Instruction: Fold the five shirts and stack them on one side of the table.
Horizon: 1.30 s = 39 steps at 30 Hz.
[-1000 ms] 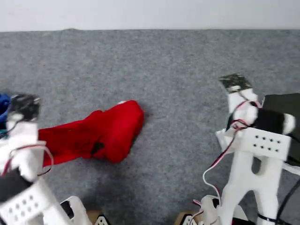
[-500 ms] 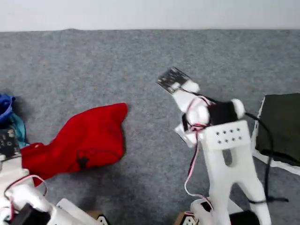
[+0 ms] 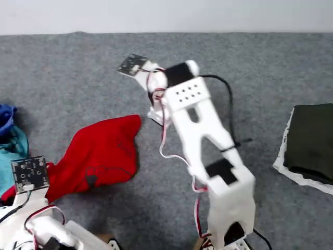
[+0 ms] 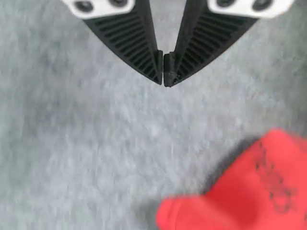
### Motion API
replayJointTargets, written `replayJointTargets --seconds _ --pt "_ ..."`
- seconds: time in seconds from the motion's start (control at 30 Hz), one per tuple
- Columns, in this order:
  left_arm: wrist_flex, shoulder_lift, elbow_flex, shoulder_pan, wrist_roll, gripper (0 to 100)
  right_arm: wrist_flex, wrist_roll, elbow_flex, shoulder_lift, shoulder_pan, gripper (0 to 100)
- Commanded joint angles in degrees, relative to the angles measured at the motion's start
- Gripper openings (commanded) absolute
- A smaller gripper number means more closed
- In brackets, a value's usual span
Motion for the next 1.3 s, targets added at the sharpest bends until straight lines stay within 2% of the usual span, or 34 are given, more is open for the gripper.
replayJointTargets --seconds 0.0,0.1,0.23,0.37,0.5,0.7,0.77,0.9,0.97,1.07,1.27 --pt "0.97 -0.35 0.13 -0.26 -0.88 0 2.15 -0.79 -12.66 5.41 -2.51 11.8" --pt "0.97 -0.35 0.13 -0.26 -0.88 0 2.15 -0.79 -18.64 9.71 -4.62 20.0" --pt "0.97 -0.35 0.22 -0.26 -0.88 0 2.15 0.26 -24.18 15.25 -6.99 20.3" --pt "0.97 -0.35 0.22 -0.26 -0.88 0 2.15 6.42 -27.87 20.7 -9.19 20.3" --pt "0.97 -0.53 0.22 -0.26 -0.88 0 1.45 8.97 -30.86 26.15 -10.68 20.3" --pt "0.97 -0.53 0.31 -0.26 -0.88 0 -4.0 11.43 -36.48 32.92 -11.47 19.9" --pt "0.97 -0.53 0.31 -0.26 -0.88 0 -5.14 12.4 -37.89 34.77 -11.56 16.6" --pt "0.97 -0.53 0.31 -0.26 -0.88 0 -3.91 17.49 -40.18 36.35 -11.38 0.0" --pt "1.05 -0.44 0.31 -0.26 -0.88 0 -1.54 17.93 -41.76 36.0 -10.77 2.7" --pt "1.05 -0.35 0.04 -0.26 -0.88 0 2.51 17.93 -45.19 34.51 -10.24 1.3" --pt "0.79 -0.26 -4.53 -0.26 -0.88 0 2.59 16.0 -42.11 26.15 -7.25 1.0"
